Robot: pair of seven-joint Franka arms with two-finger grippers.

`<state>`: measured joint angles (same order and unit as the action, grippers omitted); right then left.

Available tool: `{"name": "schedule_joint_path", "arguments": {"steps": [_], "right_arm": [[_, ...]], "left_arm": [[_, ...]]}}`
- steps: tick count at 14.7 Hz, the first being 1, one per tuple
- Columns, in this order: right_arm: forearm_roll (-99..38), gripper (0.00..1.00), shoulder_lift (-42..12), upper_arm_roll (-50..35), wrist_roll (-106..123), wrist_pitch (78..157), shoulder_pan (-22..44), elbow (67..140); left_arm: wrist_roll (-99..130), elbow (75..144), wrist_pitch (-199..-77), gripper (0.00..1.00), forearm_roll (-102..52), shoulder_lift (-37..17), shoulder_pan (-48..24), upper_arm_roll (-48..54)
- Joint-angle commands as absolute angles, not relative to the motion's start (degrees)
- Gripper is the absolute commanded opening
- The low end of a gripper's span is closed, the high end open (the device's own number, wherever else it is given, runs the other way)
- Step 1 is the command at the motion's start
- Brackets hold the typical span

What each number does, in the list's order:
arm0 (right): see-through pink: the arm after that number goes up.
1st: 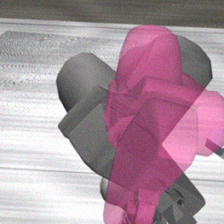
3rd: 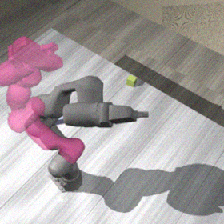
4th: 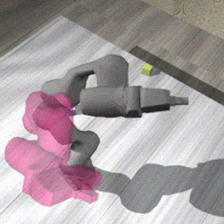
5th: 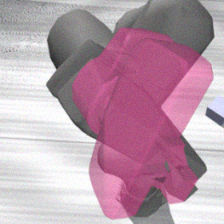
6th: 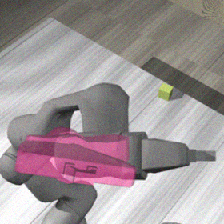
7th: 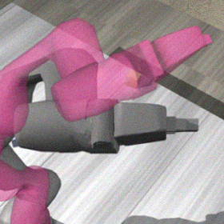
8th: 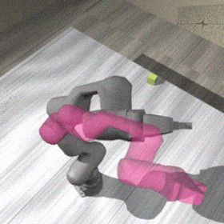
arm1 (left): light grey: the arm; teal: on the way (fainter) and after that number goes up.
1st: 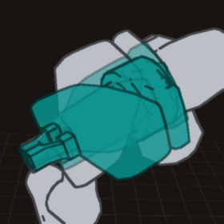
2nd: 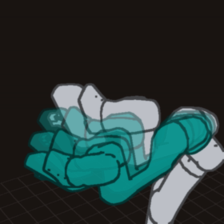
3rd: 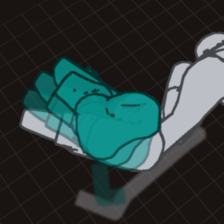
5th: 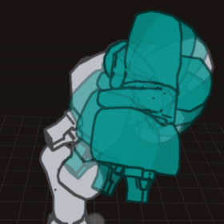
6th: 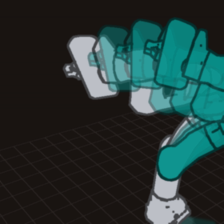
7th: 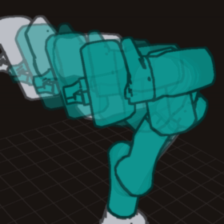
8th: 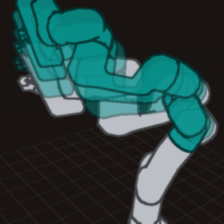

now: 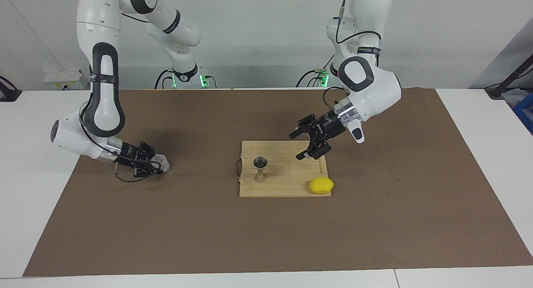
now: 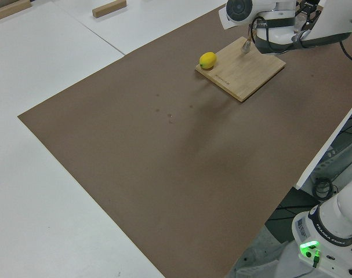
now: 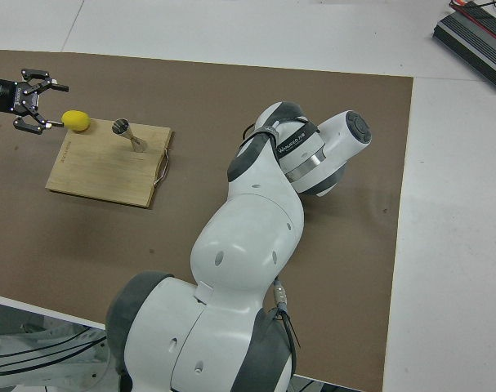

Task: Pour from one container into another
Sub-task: 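Release the metal cup while the right gripper lifts the glass cup, then move the held glass cup with the right gripper above the metal cup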

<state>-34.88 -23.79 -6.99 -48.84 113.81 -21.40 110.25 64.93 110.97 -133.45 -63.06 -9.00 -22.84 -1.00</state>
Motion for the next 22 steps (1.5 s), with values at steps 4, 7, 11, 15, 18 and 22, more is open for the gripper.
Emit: {"name": "schedule_joint_path", "arguments": {"steps": [4, 7, 11, 15, 18, 22], "right_arm": [[-35.60, 0.00, -19.87, -7.38, -62.45, 114.87, -17.68, 108.38], [-34.98, 0.00, -19.51, -7.30, -71.17, 114.96, -14.16, 105.74], [-32.27, 0.00, -19.42, -7.29, -81.10, 116.36, -8.81, 102.31], [-29.45, 0.00, -19.95, -7.30, -88.05, 118.65, -2.92, 98.80], [-24.28, 0.00, -20.91, -7.47, -95.16, 120.32, 1.13, 96.25], [-20.84, 0.00, -22.41, -7.30, -103.52, 121.90, 6.93, 93.26]], "left_arm": [[65.39, 109.43, -140.26, 1.00, -41.08, -7.12, -17.94, -1.23], [64.87, 109.25, -141.95, 1.00, -34.47, -5.80, -14.51, -1.23], [62.86, 105.92, -135.11, 1.00, -20.96, -6.06, -11.08, -1.23], [46.73, 103.45, -125.45, 1.00, -16.88, -6.15, -9.23, -1.49], [27.82, 102.83, -118.58, 1.00, -13.10, -5.19, -8.44, -1.58], [14.37, 102.75, -109.98, 1.00, -6.15, -1.50, -8.00, -1.58]]}}
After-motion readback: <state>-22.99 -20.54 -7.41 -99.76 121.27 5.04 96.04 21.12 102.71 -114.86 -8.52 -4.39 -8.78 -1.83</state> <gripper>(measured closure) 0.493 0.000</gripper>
